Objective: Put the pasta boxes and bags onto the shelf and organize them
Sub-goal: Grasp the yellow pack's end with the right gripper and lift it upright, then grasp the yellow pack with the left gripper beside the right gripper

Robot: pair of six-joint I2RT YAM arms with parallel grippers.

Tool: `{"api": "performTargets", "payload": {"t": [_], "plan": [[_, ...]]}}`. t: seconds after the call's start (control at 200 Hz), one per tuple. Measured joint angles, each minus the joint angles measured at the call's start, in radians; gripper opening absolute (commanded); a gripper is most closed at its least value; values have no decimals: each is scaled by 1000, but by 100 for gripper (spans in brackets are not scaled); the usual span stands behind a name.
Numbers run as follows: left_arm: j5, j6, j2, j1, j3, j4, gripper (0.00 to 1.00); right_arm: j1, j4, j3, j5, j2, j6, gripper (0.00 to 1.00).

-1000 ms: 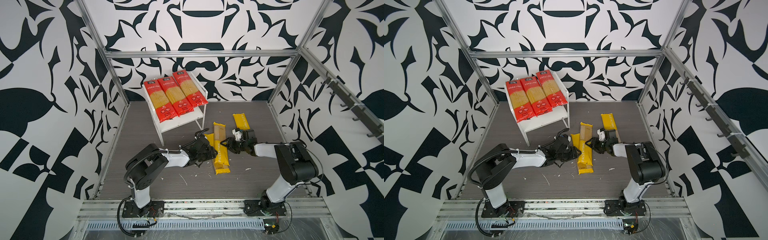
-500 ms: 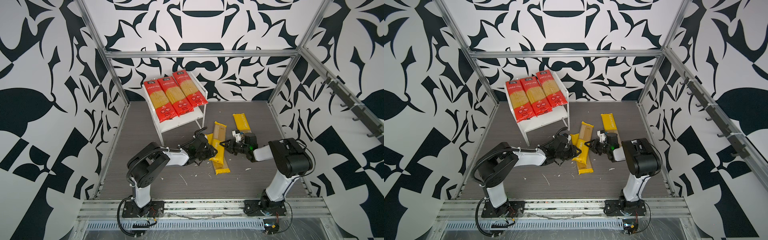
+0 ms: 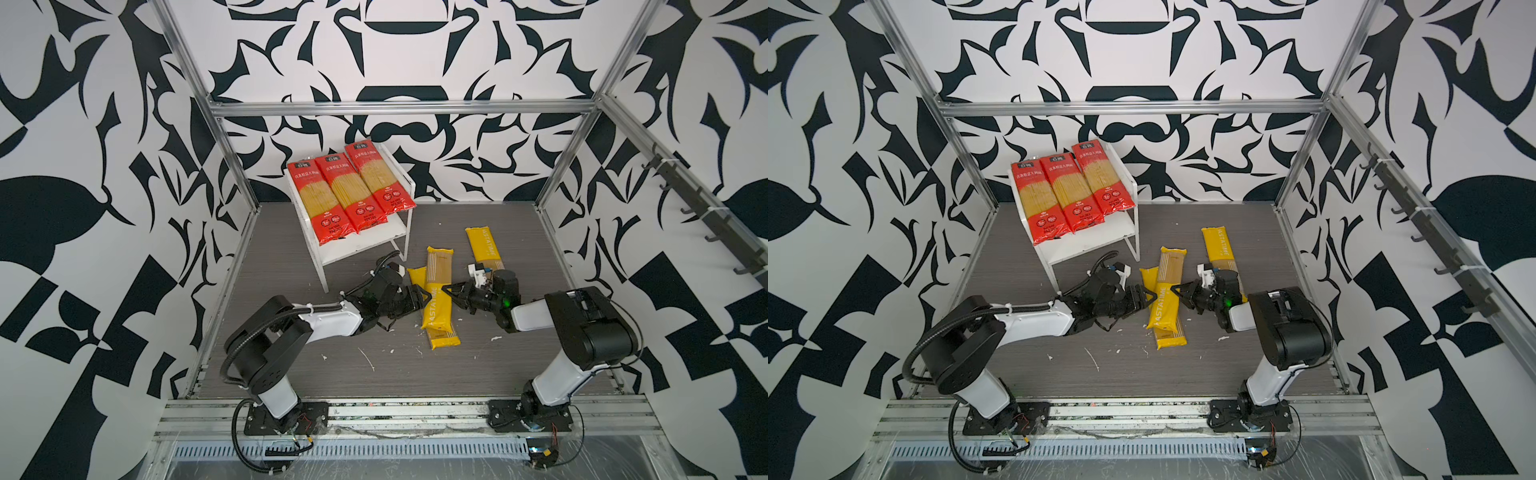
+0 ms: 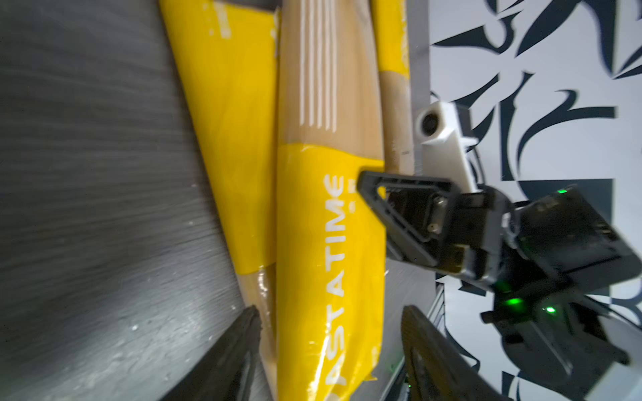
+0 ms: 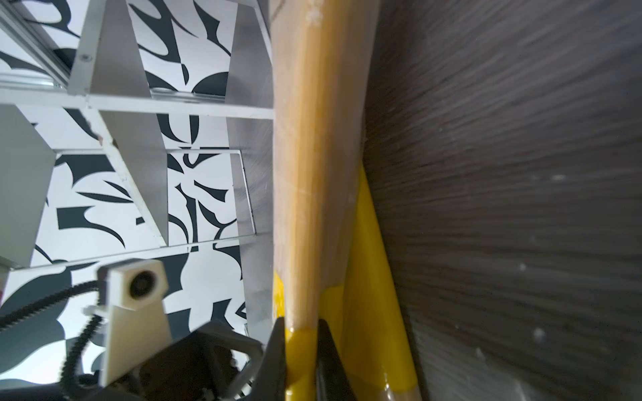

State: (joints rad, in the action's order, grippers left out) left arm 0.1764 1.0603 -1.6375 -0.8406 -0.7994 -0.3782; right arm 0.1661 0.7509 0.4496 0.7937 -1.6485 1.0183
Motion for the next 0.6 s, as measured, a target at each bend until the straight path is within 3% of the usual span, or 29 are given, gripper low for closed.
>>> {"api": "performTargets", "payload": {"t": [0.26,0.6], "plan": [[-5,-40,77,0,28,-15,71,-1,-280,-1,-15,221,-168,0],[-4,-94,166,0,61,-47,77,-1,-409,-15,-9,436,-242,0]]}}
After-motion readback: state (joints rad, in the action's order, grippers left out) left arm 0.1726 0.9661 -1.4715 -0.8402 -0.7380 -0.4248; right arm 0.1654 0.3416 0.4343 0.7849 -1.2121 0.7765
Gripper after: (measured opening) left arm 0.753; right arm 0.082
